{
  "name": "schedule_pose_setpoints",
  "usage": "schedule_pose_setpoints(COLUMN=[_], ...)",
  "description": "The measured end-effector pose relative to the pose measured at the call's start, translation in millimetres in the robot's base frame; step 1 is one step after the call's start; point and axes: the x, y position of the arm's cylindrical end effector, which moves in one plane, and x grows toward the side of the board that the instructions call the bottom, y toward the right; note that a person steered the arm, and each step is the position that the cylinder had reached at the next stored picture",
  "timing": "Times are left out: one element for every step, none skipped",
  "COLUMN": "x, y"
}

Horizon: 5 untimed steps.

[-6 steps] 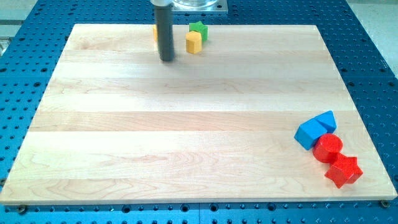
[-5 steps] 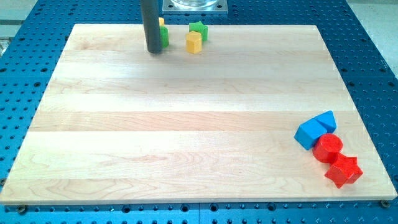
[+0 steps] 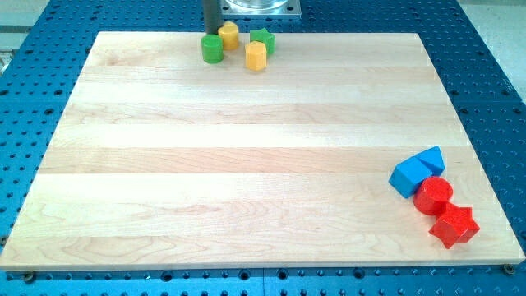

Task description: Slide the yellow heart closer to the green star

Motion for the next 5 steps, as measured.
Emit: schedule_pose_setpoints(x=[7,31,35,0,17], y=[7,13,13,-3,-71])
